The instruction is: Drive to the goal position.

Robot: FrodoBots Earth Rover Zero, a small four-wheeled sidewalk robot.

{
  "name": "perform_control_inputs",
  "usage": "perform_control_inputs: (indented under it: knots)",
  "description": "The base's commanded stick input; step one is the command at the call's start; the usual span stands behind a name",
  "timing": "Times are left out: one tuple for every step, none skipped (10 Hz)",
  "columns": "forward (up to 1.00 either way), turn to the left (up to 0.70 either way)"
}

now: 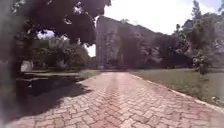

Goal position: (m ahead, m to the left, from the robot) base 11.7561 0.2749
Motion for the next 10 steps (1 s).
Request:
perform_control_inputs:
  knots:
    - [0.70,0.00]
    - [0.70,0.00]
    - [0.70,0.00]
    - [0.70,0.00]
    - [0.70,0.00]
    - [0.70,0.00]
    - [0.70,0.00]
    - [0.70,0.00]
    - [0.70,0.00]
    - [0.70,0.00]
